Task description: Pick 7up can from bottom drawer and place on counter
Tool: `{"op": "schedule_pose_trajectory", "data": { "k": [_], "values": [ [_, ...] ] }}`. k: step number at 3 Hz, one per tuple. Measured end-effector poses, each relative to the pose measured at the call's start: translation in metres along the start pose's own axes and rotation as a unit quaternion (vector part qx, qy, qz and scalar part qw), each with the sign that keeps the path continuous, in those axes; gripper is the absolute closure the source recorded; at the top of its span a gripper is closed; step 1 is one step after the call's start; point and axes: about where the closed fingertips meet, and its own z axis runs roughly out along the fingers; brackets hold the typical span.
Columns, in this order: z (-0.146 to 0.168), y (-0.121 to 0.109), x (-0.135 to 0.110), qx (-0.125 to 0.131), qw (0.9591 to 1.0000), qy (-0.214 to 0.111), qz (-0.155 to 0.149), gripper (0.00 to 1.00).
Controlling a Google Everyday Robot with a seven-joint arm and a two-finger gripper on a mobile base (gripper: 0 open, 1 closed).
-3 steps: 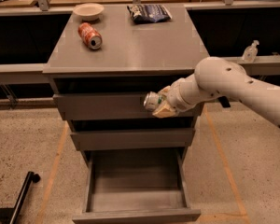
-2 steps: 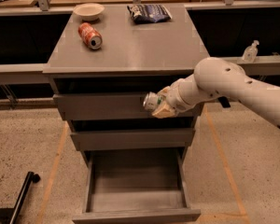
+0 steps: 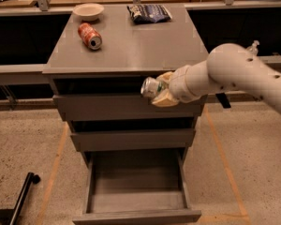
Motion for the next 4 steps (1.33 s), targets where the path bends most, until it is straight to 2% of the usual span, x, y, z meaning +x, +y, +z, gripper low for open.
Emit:
{"op": "schedule_pose_trajectory", "data": {
  "k": [1, 2, 3, 4],
  "values": [
    [-0.06, -0.031, -0.075, 0.054, 0.9948, -0.049, -0.071, 1.0],
    [-0.114, -0.072, -0.14, 0.113, 0.9833, -0.056, -0.131, 1.0],
    [-0.135, -0.119, -0.176, 0.143, 0.9756, -0.046, -0.16, 1.0],
    [-0.147, -0.134, -0.199, 0.159, 0.9704, -0.057, -0.173, 1.0]
  ]
}}
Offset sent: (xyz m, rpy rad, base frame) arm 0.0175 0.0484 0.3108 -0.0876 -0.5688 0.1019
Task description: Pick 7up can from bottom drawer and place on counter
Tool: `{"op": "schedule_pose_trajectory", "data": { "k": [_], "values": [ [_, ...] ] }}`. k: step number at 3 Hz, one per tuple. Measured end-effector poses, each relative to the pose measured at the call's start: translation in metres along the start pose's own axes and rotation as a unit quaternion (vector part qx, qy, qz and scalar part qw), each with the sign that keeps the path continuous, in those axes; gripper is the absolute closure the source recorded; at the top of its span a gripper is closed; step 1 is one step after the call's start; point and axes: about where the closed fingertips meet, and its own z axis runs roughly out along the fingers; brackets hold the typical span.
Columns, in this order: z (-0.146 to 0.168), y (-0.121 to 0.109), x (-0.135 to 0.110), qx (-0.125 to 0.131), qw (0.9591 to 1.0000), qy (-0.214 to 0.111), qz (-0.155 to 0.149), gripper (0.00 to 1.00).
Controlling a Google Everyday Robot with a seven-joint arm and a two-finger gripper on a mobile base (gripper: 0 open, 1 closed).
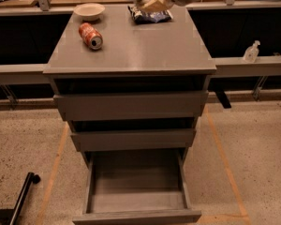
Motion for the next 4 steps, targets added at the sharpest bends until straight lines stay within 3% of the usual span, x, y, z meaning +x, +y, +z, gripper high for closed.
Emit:
{"op": "schedule_pose_trajectory", "data": {
  "k": [1, 3, 4],
  "values": [
    [0.001, 0.01, 0.004, -0.001, 0.9999, 0.001, 0.016, 1.0],
    [0.048, 0.027, 0.049, 0.002, 0.9986, 0.007, 0.052, 1.0],
    [0.076, 0.028, 0.076, -0.016, 0.9985, 0.019, 0.049, 0.83]
  ]
}}
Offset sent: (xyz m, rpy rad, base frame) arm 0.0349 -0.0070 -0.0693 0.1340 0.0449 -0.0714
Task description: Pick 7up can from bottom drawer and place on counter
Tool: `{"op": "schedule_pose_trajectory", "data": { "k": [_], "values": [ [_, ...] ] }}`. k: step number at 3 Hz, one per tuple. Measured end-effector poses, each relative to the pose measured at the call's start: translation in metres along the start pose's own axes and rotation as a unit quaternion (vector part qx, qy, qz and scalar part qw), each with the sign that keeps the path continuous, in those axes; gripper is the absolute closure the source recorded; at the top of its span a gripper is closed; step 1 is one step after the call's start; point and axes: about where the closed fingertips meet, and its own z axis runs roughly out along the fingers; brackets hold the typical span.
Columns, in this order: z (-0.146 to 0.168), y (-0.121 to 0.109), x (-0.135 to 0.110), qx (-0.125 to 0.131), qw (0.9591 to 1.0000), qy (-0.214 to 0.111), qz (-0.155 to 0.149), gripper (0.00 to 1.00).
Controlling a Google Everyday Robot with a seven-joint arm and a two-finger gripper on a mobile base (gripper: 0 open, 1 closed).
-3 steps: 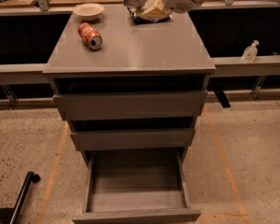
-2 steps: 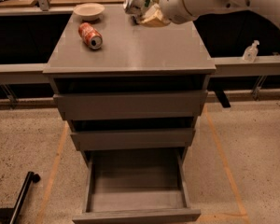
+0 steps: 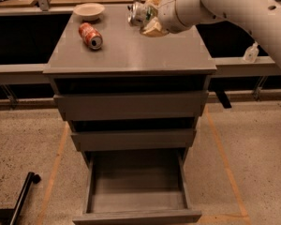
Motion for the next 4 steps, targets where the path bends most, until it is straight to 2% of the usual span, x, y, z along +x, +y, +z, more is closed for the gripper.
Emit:
{"op": "schedule_pose_trajectory", "data": {
  "k": [2, 3, 4],
  "values": [
    [0.04, -0.006, 0.05, -0.026, 0.9996, 0.009, -0.005, 0.37],
    [0.051, 0.0, 0.068, -0.031, 0.9995, 0.011, 0.002, 0.14],
    [0.05, 0.017, 0.055, -0.016, 0.9997, -0.008, 0.017, 0.0]
  ]
}}
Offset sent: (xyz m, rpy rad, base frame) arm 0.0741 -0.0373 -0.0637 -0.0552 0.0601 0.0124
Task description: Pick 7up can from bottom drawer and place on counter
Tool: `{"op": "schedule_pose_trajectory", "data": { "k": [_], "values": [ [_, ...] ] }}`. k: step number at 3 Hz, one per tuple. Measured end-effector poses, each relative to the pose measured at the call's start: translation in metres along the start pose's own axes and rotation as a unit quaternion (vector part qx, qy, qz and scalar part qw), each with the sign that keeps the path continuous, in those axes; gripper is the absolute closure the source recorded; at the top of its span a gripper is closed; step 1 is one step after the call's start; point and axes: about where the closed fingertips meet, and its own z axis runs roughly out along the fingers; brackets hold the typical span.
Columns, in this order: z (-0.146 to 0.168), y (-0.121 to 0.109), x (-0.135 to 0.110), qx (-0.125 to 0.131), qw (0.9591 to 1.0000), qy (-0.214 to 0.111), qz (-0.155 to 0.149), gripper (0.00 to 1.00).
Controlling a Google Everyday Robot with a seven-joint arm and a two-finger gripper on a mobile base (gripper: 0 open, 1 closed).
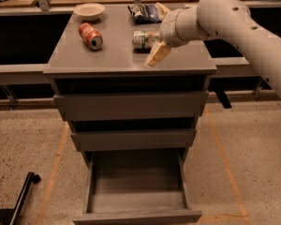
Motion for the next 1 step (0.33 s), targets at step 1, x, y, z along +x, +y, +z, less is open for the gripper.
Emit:
{"op": "schedule_pose_trajectory", "data": {
  "k": [1],
  "values": [
    [0.0, -0.0002, 0.0, 0.0, 1.0, 0.0, 0.0, 0.0]
  ]
}}
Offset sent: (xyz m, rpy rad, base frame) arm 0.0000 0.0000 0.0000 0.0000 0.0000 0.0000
